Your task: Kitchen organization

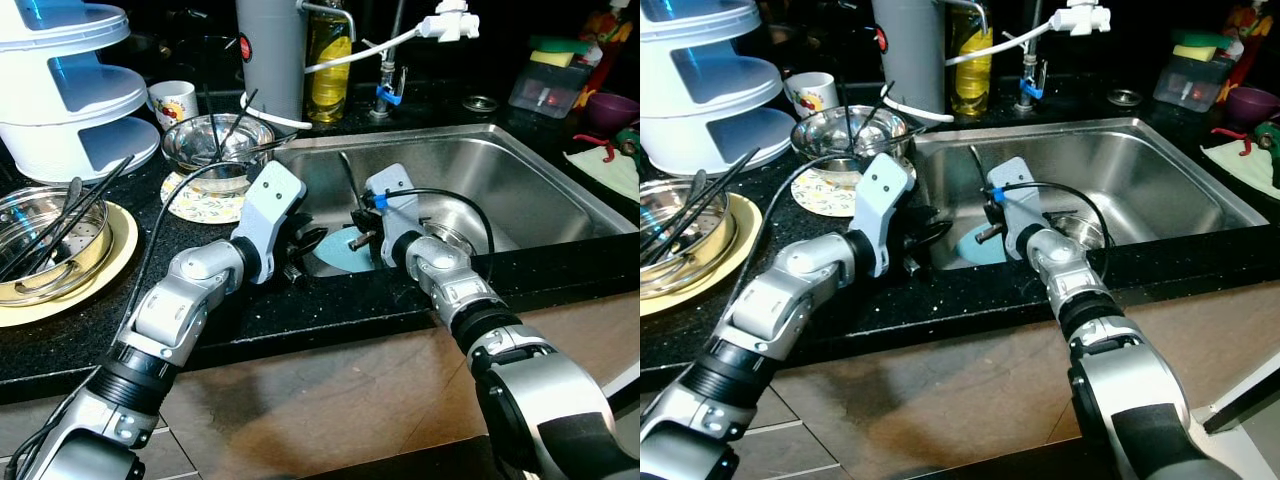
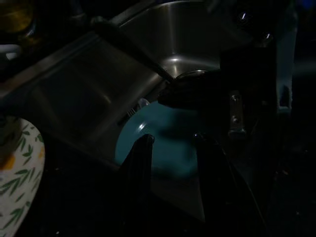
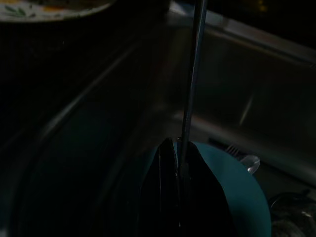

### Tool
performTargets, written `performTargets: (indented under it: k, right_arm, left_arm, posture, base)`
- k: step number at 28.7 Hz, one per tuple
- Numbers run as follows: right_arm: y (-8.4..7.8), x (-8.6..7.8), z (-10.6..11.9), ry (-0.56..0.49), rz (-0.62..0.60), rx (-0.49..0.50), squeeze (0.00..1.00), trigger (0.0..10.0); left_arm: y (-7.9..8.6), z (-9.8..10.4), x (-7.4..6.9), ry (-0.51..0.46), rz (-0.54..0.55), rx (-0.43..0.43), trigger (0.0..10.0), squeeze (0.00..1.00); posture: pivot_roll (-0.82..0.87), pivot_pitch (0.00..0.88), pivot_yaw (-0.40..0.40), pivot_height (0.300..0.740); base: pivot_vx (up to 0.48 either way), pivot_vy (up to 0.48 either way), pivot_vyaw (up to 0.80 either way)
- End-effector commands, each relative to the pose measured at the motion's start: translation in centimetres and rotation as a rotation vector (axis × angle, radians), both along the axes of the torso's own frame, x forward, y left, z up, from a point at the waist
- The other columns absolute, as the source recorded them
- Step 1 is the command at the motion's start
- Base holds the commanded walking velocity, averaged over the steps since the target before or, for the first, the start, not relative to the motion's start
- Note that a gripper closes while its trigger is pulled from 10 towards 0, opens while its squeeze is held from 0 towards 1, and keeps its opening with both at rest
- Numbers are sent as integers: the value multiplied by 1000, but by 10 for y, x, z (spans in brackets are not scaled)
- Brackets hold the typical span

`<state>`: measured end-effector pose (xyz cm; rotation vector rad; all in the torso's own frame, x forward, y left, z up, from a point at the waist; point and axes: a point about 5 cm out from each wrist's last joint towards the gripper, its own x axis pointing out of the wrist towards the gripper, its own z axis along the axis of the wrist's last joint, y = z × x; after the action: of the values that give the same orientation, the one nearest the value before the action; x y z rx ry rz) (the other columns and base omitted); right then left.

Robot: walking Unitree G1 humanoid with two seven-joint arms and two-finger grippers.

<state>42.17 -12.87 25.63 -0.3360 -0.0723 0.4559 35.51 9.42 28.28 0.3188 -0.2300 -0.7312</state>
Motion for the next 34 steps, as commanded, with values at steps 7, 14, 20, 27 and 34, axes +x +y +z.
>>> performTargets:
  k: [7,14,20,27,34]
  right_arm:
    - [-1,0,-13,104,5,-92,0,10000]
    - [-5,1,-10,116,-15,-111,0,10000]
    - [-8,1,-13,133,-26,-120,0,10000]
    - [-12,1,-10,145,-32,-131,745,10000]
    - [-13,2,-6,130,-30,-159,922,10000]
  left_arm:
    - [-2,-1,3,-14,-14,26,10000,0]
    - [-2,1,5,-21,-15,27,10000,0]
    - [-1,0,6,-23,-14,25,10000,0]
    - [0,-3,7,-17,-14,29,10000,0]
    - [2,-3,7,-23,-14,31,10000,0]
  posture:
    - [69,222,-28,740]
    - [67,219,-30,740]
    - [64,209,-31,740]
    - [57,201,-34,740]
    - [53,188,-36,740]
  base:
    - [0,0,0]
    - [0,0,0]
    - [0,0,0]
    - [0,0,0]
    - [0,0,0]
